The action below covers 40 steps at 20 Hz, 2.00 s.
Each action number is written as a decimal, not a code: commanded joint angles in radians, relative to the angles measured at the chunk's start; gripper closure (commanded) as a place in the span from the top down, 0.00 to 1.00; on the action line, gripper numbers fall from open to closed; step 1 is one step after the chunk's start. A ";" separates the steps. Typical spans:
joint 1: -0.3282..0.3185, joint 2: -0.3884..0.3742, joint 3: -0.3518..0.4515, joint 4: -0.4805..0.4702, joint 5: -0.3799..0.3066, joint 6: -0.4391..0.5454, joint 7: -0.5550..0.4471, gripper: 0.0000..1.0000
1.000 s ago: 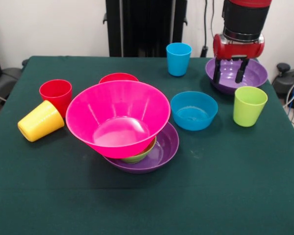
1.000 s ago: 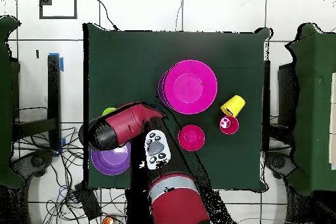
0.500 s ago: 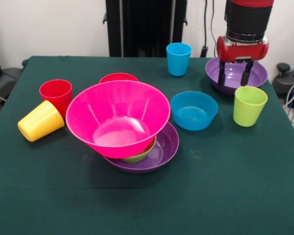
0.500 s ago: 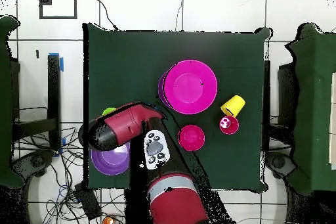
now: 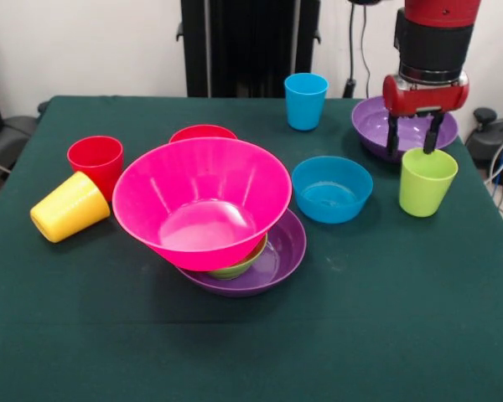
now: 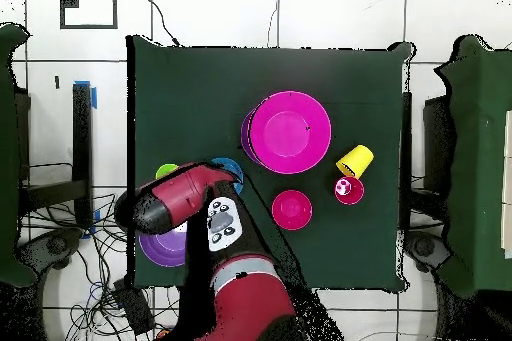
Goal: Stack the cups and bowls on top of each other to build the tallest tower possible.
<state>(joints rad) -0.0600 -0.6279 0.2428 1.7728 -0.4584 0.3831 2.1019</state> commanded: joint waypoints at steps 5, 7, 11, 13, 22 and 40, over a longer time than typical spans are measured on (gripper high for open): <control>0.054 0.145 -0.057 -0.075 -0.069 0.048 0.005 1.00; 0.058 0.150 -0.066 -0.080 -0.072 0.063 -0.009 1.00; 0.070 0.172 -0.082 -0.107 -0.068 0.069 -0.019 1.00; 0.079 0.183 -0.093 -0.120 -0.067 0.073 -0.020 1.00; 0.145 0.205 -0.174 -0.145 -0.105 -0.163 0.062 0.00; 0.158 0.194 -0.247 -0.097 -0.032 -0.426 0.075 0.00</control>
<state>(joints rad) 0.1414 -0.4394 -0.0658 1.7069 -0.5005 -0.0664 2.1019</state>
